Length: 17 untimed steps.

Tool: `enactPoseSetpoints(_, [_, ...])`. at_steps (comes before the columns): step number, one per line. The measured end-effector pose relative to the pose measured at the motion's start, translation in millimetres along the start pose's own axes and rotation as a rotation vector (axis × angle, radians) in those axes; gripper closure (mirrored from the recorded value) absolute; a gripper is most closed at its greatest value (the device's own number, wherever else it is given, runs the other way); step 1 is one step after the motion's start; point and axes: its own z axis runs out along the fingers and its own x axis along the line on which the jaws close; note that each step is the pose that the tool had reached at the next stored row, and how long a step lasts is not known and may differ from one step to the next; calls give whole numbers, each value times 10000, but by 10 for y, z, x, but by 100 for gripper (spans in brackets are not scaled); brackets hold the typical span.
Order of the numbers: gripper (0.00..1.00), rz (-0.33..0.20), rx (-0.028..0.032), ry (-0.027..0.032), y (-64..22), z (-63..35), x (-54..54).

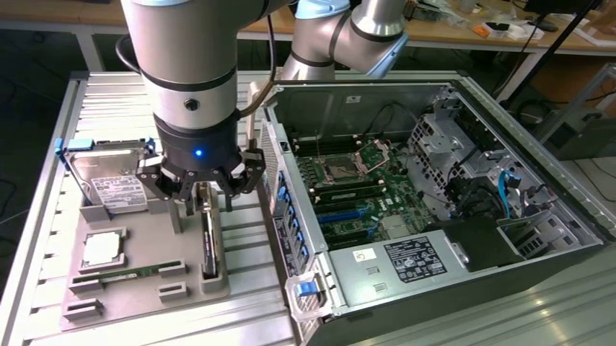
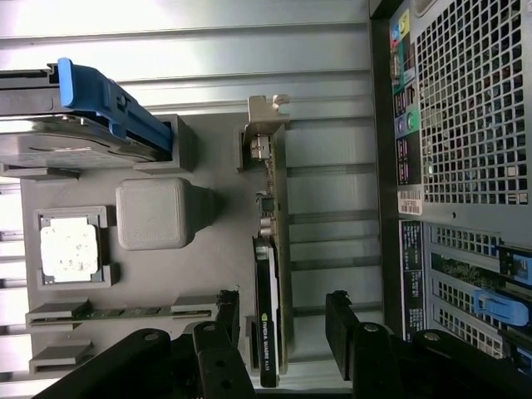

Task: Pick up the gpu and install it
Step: 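Pick up the gpu and move the gpu toward the slot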

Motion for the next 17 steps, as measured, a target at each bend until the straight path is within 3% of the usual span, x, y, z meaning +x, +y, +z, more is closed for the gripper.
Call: enactPoseSetpoints(17, [46,0,1,0,-2,38,1])
